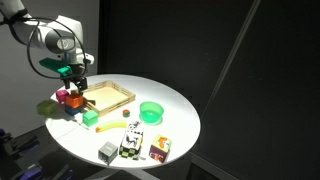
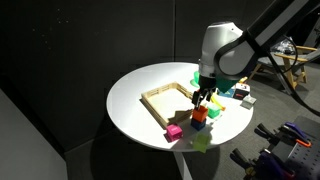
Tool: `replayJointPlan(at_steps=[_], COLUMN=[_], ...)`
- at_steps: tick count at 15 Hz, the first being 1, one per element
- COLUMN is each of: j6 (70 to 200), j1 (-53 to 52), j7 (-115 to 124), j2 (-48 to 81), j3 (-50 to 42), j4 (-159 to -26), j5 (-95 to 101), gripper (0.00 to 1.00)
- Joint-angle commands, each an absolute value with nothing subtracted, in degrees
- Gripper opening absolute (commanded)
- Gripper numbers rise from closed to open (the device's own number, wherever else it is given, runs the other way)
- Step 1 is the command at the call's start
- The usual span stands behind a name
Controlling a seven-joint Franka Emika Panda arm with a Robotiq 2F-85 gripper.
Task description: Put the orange toy bock on top of the dark green toy block
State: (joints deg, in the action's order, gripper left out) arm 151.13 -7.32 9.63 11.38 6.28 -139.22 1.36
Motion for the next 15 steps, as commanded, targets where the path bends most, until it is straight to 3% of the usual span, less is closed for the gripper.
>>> replayJointPlan(at_steps=[1,12,13,15], j6=[151.9,152.4,152.3,152.0], j1=[-7.8,-8.6,-8.6,-8.8], j7=[9.0,9.4,9.4,9.6], j2=[13.3,16.8,17.0,17.1], j3=[5.5,4.6,4.6,4.4], j4=[-138.1,-136.5,-136.4,-136.1], j5=[3.0,4.4,4.3,4.3], gripper=[1.0,1.0,0.83,0.67])
